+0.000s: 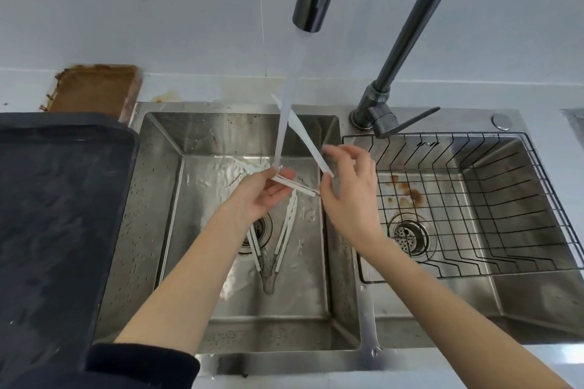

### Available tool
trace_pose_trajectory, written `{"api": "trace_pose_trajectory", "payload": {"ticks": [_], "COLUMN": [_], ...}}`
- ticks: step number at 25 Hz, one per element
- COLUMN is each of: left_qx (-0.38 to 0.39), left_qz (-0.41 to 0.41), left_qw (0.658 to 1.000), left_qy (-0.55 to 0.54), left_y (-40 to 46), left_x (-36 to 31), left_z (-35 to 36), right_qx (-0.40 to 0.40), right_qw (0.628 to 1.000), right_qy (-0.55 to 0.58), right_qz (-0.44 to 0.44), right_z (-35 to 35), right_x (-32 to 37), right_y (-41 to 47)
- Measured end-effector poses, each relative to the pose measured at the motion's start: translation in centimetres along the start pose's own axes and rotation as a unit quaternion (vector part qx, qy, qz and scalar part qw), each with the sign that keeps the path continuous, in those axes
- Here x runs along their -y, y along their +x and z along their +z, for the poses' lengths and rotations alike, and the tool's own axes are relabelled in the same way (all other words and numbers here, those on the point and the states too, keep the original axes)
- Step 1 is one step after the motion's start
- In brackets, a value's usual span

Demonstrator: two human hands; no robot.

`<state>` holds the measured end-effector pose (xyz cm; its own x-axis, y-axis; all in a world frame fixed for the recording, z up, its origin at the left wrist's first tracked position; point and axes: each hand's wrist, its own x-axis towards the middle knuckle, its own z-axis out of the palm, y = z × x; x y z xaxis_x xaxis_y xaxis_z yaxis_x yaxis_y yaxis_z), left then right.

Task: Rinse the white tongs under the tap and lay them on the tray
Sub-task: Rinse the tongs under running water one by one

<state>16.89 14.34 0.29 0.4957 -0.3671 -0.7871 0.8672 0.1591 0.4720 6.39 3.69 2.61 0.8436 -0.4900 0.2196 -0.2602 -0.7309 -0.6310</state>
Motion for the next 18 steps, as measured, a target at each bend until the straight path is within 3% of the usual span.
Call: {"api": "trace_pose_trajectory", "payload": {"ticks": [1, 3, 5, 8, 13, 18], "left_qx": [0.003, 0.007, 0.000, -0.003, 0.041, 0.056], "left_qz": [-0.005, -0.011, -0.008, -0.003, -0.021, -0.042], "left_qw": [1.000, 0.999, 0.999, 0.998, 0.999, 0.995], "left_qy": [-0.008, -0.033, -0.054, -0.067, -0.008, 0.072], "left_y": [0.1, 0.3, 0.7, 1.3, 0.6, 0.5], "left_x": [0.1, 0.1, 0.1, 0.2, 0.7, 0.6], "left_z": [0.0, 0.2, 0.4, 0.6, 1.5, 1.9], "right_qx": [0.050, 0.192, 0.248, 0.235, 0.240, 0.252], "right_qw": [0.993, 0.935, 0.883, 0.868, 0.920, 0.925], "right_qy": [0.046, 0.149, 0.235, 0.278, 0.160, 0.138], "right_qz": [0.095, 0.258, 0.322, 0.338, 0.264, 0.250], "right_z": [-0.3, -0.6, 0.0, 1.1, 2.2, 1.9], "right_x": [0.0, 0.1, 0.1, 0.6, 1.5, 2.3], "right_y": [0.8, 2.3, 3.0, 3.2, 3.5, 3.6]}}
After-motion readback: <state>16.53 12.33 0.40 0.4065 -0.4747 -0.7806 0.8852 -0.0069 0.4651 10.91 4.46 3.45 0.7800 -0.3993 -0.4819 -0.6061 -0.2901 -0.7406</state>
